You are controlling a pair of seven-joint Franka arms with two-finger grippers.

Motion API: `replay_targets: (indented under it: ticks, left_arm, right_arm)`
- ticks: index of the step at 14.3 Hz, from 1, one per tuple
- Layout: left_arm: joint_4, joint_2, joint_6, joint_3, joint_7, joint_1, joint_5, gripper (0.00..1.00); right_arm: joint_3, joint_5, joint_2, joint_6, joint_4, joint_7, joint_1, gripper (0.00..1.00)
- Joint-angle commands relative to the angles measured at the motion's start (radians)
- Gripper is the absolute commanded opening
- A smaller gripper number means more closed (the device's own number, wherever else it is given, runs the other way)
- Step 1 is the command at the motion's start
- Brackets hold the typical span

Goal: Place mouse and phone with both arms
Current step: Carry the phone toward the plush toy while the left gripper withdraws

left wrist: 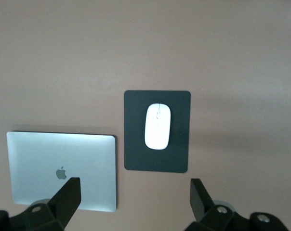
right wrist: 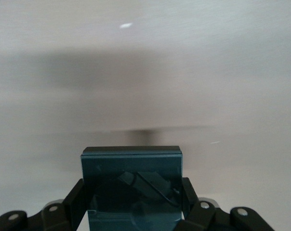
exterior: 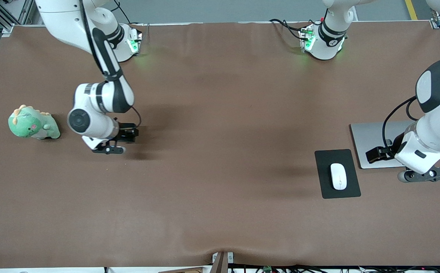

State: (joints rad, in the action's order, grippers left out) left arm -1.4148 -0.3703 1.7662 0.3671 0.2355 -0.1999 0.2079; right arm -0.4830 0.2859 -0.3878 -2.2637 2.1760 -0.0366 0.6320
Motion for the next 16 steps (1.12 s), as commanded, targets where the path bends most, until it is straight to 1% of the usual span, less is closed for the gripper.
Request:
replay_targets:
  ticks: [1, 2, 4, 5, 6, 8, 10, 11, 15, 16]
  left_arm:
    - [-0.010, 0.077, -0.082, -0.043, -0.045, 0.032, -0.074, 1.00]
    - [-0.012, 0.099, -0.108, -0.095, -0.071, 0.080, -0.091, 1.00]
    - [-0.012, 0.148, -0.177, -0.233, -0.131, 0.190, -0.129, 1.00]
    - [-0.013, 0.169, -0.188, -0.275, -0.157, 0.216, -0.154, 1.00]
    - [-0.013, 0.194, -0.200, -0.290, -0.175, 0.223, -0.168, 1.00]
    - [-0.015, 0.231, -0.200, -0.287, -0.182, 0.209, -0.194, 1.00]
    - [-0.019, 0.284, -0.209, -0.281, -0.194, 0.204, -0.217, 1.00]
    - [-0.024, 0.303, -0.233, -0.275, -0.194, 0.211, -0.217, 1.00]
    - [-0.131, 0.416, -0.246, -0.283, -0.220, 0.223, -0.214, 1.00]
    - [-0.136, 0.428, -0.246, -0.286, -0.240, 0.221, -0.214, 1.00]
  right_arm:
    - [-0.066, -0.017, 0.038, -0.007, 0.044, -0.110, -0.015, 0.00]
    - [-0.068, -0.017, 0.037, -0.007, 0.047, -0.144, -0.047, 0.00]
    - [-0.068, -0.019, 0.037, -0.005, 0.059, -0.206, -0.093, 0.00]
    - [-0.069, -0.019, 0.040, -0.005, 0.074, -0.232, -0.125, 0.00]
    - [-0.068, -0.017, 0.040, -0.008, 0.082, -0.267, -0.155, 0.00]
    - [-0.066, -0.017, 0.037, -0.052, 0.106, -0.298, -0.196, 0.00]
    - [-0.065, -0.017, 0.034, -0.103, 0.137, -0.298, -0.201, 0.00]
    - [-0.065, -0.016, 0.029, -0.123, 0.149, -0.299, -0.201, 0.00]
    - [-0.062, -0.010, 0.000, -0.186, 0.177, -0.310, -0.202, 0.00]
    - [-0.062, -0.008, -0.006, -0.186, 0.177, -0.310, -0.202, 0.00]
